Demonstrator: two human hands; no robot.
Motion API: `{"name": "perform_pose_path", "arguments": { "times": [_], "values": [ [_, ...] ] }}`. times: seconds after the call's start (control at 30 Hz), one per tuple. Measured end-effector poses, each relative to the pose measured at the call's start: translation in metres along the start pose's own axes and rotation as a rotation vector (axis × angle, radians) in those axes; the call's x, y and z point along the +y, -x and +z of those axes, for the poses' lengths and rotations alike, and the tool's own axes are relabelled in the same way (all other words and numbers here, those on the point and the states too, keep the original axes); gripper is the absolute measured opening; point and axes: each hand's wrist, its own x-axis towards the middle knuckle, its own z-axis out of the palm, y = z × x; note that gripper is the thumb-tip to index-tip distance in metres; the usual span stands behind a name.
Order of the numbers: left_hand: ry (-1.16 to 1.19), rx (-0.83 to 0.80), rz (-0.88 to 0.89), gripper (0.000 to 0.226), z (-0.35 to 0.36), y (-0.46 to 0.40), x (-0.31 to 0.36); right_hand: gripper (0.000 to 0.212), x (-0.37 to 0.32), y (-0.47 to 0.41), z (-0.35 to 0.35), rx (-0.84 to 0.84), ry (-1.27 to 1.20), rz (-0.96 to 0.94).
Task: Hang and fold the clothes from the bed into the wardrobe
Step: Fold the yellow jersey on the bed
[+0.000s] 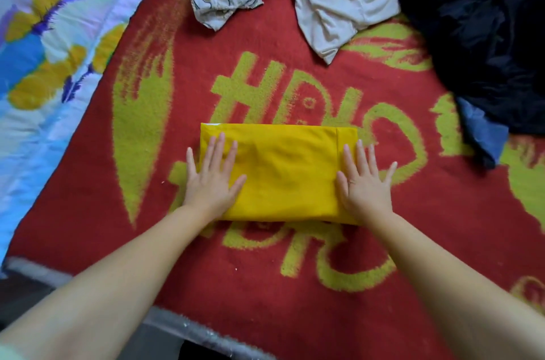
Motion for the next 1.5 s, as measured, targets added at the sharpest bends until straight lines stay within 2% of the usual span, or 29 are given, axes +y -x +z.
{"name": "perform_pose_path", "arguments": {
  "times": [0.1,0.17,0.3,0.4,0.53,0.63,0.77,0.83,0.93,1.03,1.13,1.4,1.5],
  "values": [
    [-0.079,-0.026,0.276,0.089,-0.001,0.037,0.026,0.079,-0.027,0.041,0.004,0.002,0.013,-0.374],
    [-0.115,-0.092,0.307,0.099,0.007,0.056,0.033,0.095,-0.038,0.065,0.019,-0.024,0.084,-0.502],
    [-0.132,-0.087,0.235,0.107,0.020,0.051,0.038,0.105,-0.043,0.056,0.032,0.055,0.123,-0.357],
    [-0.138,-0.087,0.144,0.097,0.021,0.030,0.039,0.106,-0.048,0.034,0.033,0.032,0.139,-0.272],
    [-0.074,-0.231,0.101,0.078,-0.008,0.013,0.034,0.077,-0.059,0.020,0.000,-0.068,0.073,-0.198],
    [0.005,-0.252,0.092,0.074,-0.049,0.021,0.025,0.069,-0.067,0.024,-0.046,-0.039,0.071,-0.276],
    [0.031,-0.255,0.039,0.067,-0.106,0.057,0.010,0.076,-0.095,0.046,-0.105,-0.065,0.171,-0.398],
    [0.037,-0.232,0.008,0.062,-0.140,0.089,-0.005,0.081,-0.120,0.065,-0.135,-0.072,0.221,-0.484],
    [0.021,-0.204,-0.040,0.060,-0.176,0.137,-0.030,0.072,-0.159,0.091,-0.162,-0.048,0.251,-0.602],
    [0.022,-0.188,-0.162,0.059,-0.205,0.200,-0.060,0.069,-0.211,0.126,-0.178,-0.037,0.293,-0.756],
    [0.033,-0.156,-0.274,0.056,-0.226,0.268,-0.091,0.075,-0.269,0.163,-0.186,-0.037,0.341,-0.894],
    [0.059,-0.040,-0.671,0.065,-0.216,0.524,-0.134,0.074,-0.414,0.339,-0.160,0.029,0.464,-1.315],
    [0.033,-0.016,-0.782,0.059,-0.201,0.632,-0.125,0.073,-0.445,0.429,-0.132,0.060,0.530,-1.448]
  ]
}}
